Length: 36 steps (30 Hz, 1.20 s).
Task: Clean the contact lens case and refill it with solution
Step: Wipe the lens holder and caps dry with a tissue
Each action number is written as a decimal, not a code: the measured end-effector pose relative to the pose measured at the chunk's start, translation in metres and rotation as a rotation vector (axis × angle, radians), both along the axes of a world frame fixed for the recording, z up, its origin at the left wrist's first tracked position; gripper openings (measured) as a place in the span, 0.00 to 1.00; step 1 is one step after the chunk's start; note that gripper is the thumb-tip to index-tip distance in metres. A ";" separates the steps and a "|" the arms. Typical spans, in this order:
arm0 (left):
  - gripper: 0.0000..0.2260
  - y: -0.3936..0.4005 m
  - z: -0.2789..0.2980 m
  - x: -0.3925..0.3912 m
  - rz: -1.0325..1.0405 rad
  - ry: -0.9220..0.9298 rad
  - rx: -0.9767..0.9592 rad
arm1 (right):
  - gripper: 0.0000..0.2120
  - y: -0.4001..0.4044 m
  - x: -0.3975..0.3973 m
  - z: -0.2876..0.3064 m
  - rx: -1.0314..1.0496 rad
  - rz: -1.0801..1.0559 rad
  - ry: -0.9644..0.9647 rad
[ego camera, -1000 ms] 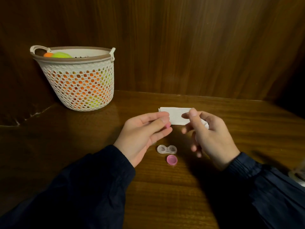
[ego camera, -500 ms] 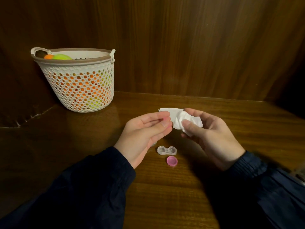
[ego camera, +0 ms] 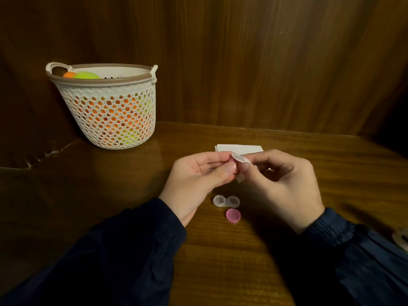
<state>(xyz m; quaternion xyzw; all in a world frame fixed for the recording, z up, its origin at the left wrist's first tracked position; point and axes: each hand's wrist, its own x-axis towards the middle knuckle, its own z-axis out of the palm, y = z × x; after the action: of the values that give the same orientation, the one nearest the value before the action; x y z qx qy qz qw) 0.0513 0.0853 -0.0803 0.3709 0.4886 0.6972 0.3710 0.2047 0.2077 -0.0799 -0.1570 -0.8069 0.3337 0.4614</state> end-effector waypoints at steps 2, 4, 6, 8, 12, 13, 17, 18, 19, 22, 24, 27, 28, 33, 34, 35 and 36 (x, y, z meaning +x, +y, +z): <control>0.18 0.000 0.000 -0.001 -0.007 -0.045 0.028 | 0.06 0.000 0.001 0.003 0.047 0.035 -0.020; 0.18 0.000 0.000 -0.001 -0.021 -0.079 0.049 | 0.08 -0.002 0.000 0.004 0.052 0.053 -0.023; 0.18 0.000 0.000 0.000 -0.029 -0.101 0.052 | 0.07 -0.003 0.000 0.005 0.026 0.061 0.007; 0.17 0.001 0.000 0.001 -0.027 -0.100 0.047 | 0.07 -0.003 0.001 0.005 0.041 0.051 0.011; 0.14 0.000 -0.002 0.000 0.012 -0.052 0.029 | 0.08 -0.003 0.002 0.003 0.142 0.013 -0.077; 0.14 0.000 -0.002 -0.001 0.020 -0.055 0.029 | 0.08 -0.003 0.002 0.003 0.165 0.009 -0.091; 0.16 -0.001 0.001 -0.004 0.011 -0.164 0.063 | 0.17 -0.004 0.002 0.005 0.191 0.068 -0.137; 0.16 -0.001 0.001 -0.004 0.010 -0.187 0.069 | 0.19 -0.004 0.002 0.005 0.200 0.082 -0.150; 0.16 -0.001 0.001 -0.004 0.016 -0.193 0.071 | 0.20 -0.004 0.001 0.005 0.211 0.087 -0.164; 0.15 -0.002 0.000 -0.003 0.053 -0.158 0.069 | 0.18 -0.002 0.001 0.005 0.219 0.066 -0.193; 0.15 -0.002 -0.001 -0.003 0.064 -0.117 0.060 | 0.15 -0.001 0.001 0.005 0.215 0.049 -0.193; 0.15 -0.002 -0.001 -0.002 0.079 -0.060 0.043 | 0.08 -0.001 0.002 0.005 0.102 0.079 -0.201; 0.16 -0.001 -0.002 -0.002 0.084 -0.035 0.038 | 0.07 0.000 0.002 0.005 0.037 0.117 -0.190; 0.17 0.000 -0.003 0.001 0.056 0.013 0.045 | 0.08 -0.007 0.001 0.004 -0.328 0.329 -0.055; 0.17 0.000 -0.003 0.001 0.054 0.008 0.046 | 0.08 -0.008 0.000 0.003 -0.368 0.335 -0.040; 0.17 0.000 -0.003 0.001 0.052 0.008 0.046 | 0.08 -0.009 0.000 0.002 -0.384 0.324 -0.035; 0.17 0.000 -0.003 0.001 0.050 0.011 0.043 | 0.08 -0.009 -0.001 0.002 -0.379 0.298 -0.034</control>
<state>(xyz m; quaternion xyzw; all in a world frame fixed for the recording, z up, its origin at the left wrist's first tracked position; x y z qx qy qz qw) 0.0520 0.0853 -0.0832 0.3703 0.4844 0.7146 0.3429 0.2035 0.1984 -0.0783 -0.1256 -0.7519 0.5409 0.3555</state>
